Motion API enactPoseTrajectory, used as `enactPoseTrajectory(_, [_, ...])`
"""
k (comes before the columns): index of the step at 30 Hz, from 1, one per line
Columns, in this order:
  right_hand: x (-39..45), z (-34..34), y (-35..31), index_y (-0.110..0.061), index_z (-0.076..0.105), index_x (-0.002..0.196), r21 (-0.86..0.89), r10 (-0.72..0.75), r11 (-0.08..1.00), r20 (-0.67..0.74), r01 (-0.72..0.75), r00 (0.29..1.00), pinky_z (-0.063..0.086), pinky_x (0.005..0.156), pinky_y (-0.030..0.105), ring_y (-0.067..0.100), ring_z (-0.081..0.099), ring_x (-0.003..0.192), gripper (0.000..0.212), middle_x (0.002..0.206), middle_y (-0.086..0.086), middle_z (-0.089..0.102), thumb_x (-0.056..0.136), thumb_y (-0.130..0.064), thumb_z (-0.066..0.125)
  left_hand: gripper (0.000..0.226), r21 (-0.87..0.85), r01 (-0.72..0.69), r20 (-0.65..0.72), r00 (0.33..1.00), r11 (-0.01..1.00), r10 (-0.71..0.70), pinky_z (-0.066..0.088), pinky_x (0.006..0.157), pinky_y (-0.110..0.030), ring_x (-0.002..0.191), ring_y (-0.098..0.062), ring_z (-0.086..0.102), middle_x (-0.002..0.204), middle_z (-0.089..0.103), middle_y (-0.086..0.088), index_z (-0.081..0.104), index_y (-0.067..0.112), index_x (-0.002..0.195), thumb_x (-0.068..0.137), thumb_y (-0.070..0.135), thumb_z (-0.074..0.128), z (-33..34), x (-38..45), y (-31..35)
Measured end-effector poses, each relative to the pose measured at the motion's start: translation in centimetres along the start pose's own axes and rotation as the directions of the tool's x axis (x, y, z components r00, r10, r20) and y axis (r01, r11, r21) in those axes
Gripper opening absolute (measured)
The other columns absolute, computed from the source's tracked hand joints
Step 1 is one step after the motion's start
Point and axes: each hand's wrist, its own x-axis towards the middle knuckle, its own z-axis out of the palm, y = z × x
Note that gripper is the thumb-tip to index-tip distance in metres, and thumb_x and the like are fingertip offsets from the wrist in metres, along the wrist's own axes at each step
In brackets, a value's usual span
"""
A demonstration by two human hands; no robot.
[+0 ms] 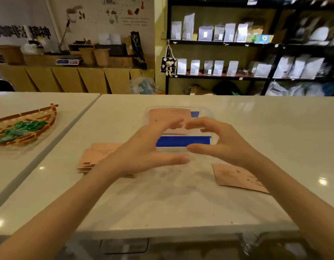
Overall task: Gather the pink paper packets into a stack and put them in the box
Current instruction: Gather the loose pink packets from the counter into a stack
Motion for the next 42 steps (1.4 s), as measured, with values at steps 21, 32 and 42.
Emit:
enactPoseTrajectory(21, [-10.5, -5.8, 9.2, -0.024, 0.036, 0.136, -0.3, 0.346, 0.908, 0.147, -0.291, 0.927, 0.011, 0.102, 0.017, -0.002, 0.015, 0.131, 0.077, 0.148, -0.009, 0.03, 0.07, -0.046, 0.069, 0.084, 0.224, -0.127, 0.391, 0.92, 0.966, 0.03, 0.02, 0.105, -0.02, 0.132, -0.007, 0.023, 0.149, 0.022, 0.01, 0.03, 0.024, 0.137, 0.068, 0.064, 0.055, 11.1, 6.3, 0.7])
enactPoseTrajectory(32, [-9.6, -5.9, 9.2, -0.03, 0.058, 0.116, -0.196, 0.266, 0.947, 0.032, -0.255, 0.964, 0.023, 0.1, 0.014, -0.009, 0.03, 0.121, 0.059, 0.13, -0.018, 0.049, 0.061, -0.043, 0.078, 0.069, 0.183, -0.103, 0.309, 0.95, 0.978, 0.042, 0.03, 0.095, -0.017, 0.123, -0.004, 0.036, 0.138, 0.041, 0.012, 0.042, 0.027, 0.129, 0.069, 0.056, 0.061, 9.9, 6.5, 1.0])
enactPoseTrajectory(42, [-4.5, -6.1, 3.4, -0.042, 0.054, 0.111, -0.104, 0.175, 0.979, 0.002, -0.174, 0.985, 0.043, 0.074, 0.011, 0.006, 0.049, 0.101, 0.051, 0.11, -0.022, 0.052, 0.064, -0.043, 0.073, 0.065, 0.099, -0.122, -0.003, 0.992, 0.988, 0.123, 0.035, 0.093, -0.014, 0.111, 0.011, 0.037, 0.124, 0.047, 0.021, 0.054, 0.028, 0.119, 0.062, 0.057, 0.067, 2.7, 4.8, -0.1])
